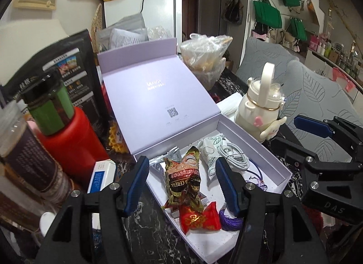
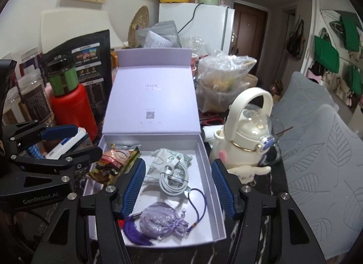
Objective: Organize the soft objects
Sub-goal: 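Move both tools back from the box toward the red pompom and clear bag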
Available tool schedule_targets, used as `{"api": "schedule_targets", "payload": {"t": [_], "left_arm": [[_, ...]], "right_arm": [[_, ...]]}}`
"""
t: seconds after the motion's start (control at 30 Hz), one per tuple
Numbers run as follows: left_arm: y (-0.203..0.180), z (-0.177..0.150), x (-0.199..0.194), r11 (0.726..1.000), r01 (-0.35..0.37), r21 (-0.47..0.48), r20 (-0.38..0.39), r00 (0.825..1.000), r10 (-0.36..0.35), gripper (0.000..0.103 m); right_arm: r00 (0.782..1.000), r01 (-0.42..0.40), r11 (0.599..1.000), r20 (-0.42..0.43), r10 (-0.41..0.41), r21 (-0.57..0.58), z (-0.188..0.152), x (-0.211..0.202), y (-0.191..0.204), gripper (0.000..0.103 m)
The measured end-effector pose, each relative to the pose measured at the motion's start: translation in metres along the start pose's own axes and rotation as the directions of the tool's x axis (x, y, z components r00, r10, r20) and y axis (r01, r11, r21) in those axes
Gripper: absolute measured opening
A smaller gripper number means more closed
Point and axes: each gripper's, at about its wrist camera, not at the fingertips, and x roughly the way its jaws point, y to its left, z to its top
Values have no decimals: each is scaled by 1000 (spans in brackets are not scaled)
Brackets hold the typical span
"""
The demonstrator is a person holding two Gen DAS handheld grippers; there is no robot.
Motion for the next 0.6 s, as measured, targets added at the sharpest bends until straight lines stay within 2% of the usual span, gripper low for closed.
{"api": "schedule_targets", "payload": {"t": [0.23,0.6], "left_arm": [[-5,-2,-41,1000,-16,14,66,998,15,60],[-16,-15,-81,999,-1,42,118,993,-4,60]], "right_arm": [[998,11,1000,56,-10,-9,-2,-41,8,63],[993,36,999,114,-34,-15,-16,-90,20,65]]}}
